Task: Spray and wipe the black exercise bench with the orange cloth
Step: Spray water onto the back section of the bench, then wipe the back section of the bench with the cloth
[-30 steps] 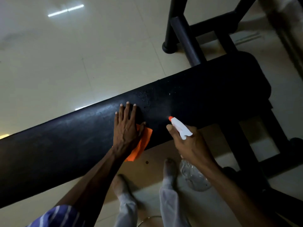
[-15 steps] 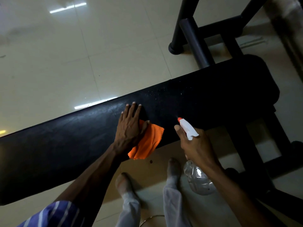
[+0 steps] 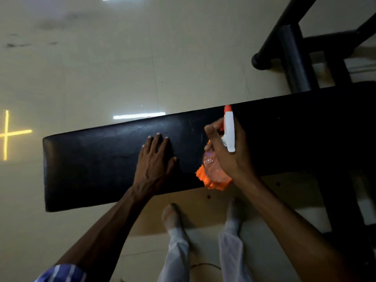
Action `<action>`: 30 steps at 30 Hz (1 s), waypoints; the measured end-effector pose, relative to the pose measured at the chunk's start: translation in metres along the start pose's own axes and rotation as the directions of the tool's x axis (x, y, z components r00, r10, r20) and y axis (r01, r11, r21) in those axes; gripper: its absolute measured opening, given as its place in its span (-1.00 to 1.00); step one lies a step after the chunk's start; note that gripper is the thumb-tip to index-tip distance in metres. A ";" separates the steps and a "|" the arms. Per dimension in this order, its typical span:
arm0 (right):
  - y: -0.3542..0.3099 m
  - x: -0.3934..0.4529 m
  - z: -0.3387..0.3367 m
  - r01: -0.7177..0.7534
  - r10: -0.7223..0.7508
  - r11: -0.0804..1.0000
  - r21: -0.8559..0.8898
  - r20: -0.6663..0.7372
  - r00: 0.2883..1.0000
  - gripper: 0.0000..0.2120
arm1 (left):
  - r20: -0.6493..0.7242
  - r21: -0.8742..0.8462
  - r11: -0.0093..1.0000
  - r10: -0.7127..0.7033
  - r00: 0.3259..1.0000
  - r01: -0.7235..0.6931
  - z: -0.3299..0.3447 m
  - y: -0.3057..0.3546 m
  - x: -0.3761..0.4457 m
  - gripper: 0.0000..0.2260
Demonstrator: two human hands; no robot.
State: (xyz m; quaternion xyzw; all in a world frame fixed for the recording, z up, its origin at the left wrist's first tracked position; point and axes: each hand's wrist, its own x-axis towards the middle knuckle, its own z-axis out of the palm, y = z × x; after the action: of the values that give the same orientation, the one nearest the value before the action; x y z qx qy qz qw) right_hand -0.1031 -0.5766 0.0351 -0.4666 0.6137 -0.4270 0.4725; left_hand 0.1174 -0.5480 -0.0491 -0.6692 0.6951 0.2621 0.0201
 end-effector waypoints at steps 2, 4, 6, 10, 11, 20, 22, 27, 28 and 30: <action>-0.003 0.013 0.026 0.084 -0.084 0.996 0.009 0.011 0.996 -0.79 | 0.018 0.018 1.000 0.012 1.000 -0.012 0.001 -0.012 -0.005 -0.32; -0.004 0.022 0.047 0.141 -0.141 0.990 0.002 0.007 0.990 -0.76 | 0.015 0.020 0.999 0.024 1.000 -0.024 0.003 -0.020 -0.008 -0.30; -0.004 0.027 0.064 0.186 -0.186 0.982 -0.031 -0.003 0.983 -0.74 | 0.007 0.016 1.000 0.027 1.000 -0.027 0.006 -0.023 -0.009 -0.30; -0.005 0.032 0.082 0.225 -0.226 0.965 -0.135 0.007 0.974 -0.68 | -0.005 0.015 1.000 0.019 1.000 -0.019 0.010 -0.024 -0.009 -0.30; -0.004 0.032 0.083 0.224 -0.224 0.962 -0.156 0.017 0.974 -0.66 | -0.009 0.011 1.000 0.020 1.000 -0.020 0.010 -0.025 -0.009 -0.31; 0.021 0.016 0.012 0.015 0.083 0.918 -0.396 0.228 0.970 -0.12 | 0.007 -0.035 0.999 0.026 1.000 -0.026 0.004 -0.020 -0.020 -0.33; 0.034 0.010 -0.021 -0.072 0.187 0.850 -0.522 0.170 0.968 -0.24 | -0.020 -0.049 0.998 0.030 0.999 -0.031 0.004 -0.014 -0.029 -0.37; 0.066 -0.003 -0.069 -0.156 0.294 0.620 -0.769 0.043 0.955 -0.51 | -0.037 -0.070 0.996 0.060 0.998 -0.062 0.017 0.007 -0.044 -0.50; 0.070 -0.005 -0.071 -0.162 0.304 0.618 -0.770 0.044 0.952 -0.52 | -0.035 -0.063 0.995 0.069 0.997 -0.071 0.020 0.011 -0.045 -0.51; 0.073 -0.007 -0.071 -0.171 0.318 0.621 -0.765 0.046 0.947 -0.55 | -0.039 -0.042 0.994 0.100 0.994 -0.101 0.026 0.019 -0.048 -0.55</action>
State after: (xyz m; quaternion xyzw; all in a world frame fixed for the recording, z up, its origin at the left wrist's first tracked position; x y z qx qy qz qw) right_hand -0.1838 -0.5488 -0.0206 -0.5674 0.7481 -0.0228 0.3434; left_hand 0.0963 -0.4941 -0.0474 -0.6384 0.7221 0.2656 -0.0209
